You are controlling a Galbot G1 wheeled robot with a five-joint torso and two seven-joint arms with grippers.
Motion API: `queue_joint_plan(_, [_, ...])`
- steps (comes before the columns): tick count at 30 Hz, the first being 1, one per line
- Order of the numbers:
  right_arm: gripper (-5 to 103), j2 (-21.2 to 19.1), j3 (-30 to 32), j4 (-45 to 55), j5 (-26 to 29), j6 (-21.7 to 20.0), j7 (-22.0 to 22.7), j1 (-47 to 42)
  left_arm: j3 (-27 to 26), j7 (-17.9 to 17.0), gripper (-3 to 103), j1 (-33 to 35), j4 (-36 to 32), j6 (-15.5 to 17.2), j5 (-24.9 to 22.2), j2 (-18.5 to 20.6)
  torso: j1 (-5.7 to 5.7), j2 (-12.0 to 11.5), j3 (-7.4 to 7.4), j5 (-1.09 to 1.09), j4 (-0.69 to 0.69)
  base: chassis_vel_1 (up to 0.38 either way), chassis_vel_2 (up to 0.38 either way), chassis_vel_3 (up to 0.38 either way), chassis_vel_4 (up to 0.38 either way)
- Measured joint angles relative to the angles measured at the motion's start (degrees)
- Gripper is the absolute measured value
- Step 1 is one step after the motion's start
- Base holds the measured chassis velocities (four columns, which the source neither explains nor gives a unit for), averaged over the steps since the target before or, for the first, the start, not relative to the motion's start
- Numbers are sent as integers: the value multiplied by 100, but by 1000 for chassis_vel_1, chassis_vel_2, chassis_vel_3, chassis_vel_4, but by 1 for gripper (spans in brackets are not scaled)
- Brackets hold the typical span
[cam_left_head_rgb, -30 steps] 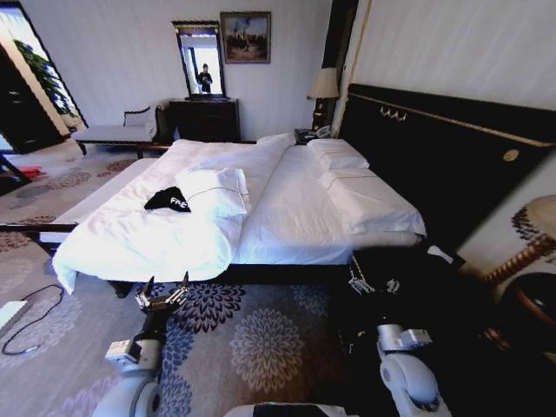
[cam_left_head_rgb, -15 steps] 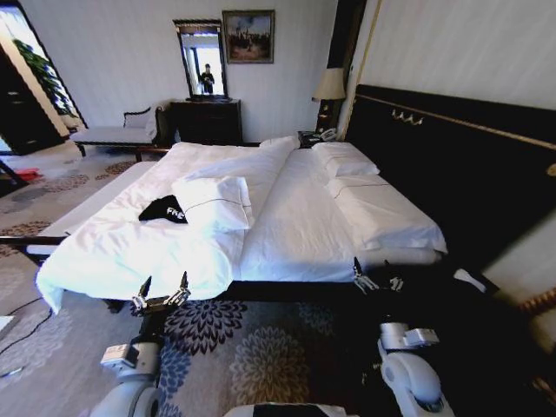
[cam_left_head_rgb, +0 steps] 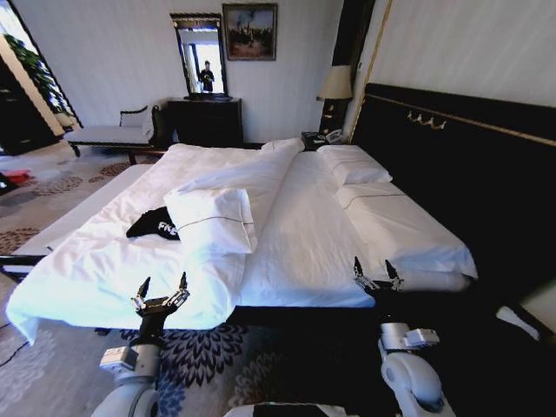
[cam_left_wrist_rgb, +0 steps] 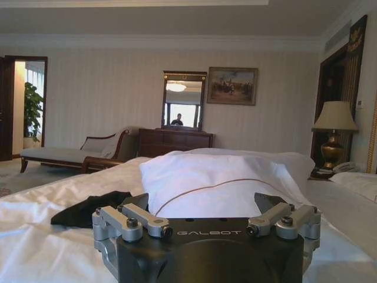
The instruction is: Fold the clothes on the bed.
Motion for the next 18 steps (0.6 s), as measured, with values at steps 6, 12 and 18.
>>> queue_joint_plan(6, [100, 14, -3, 41, -64, -25, 30, -17, -7, 7, 100, -5, 6, -14, -9, 7, 4, -2, 1, 0, -3, -95, 79, 84, -77])
queue_joint_plan(12, [100, 3, 0, 40, -78, -34, 35, -28, -179, 33, 100, -100, -44, 41, -242, 51, -5, 1, -2, 0, -1, 0, 0, 0, 0])
queue_joint_plan(18, [100, 7, -7, -7, -85, -39, 41, 20, -263, 71, 100, -74, -107, 97, -382, 98, -2, 0, 0, 0, 0, 0, 0, 0, 0])
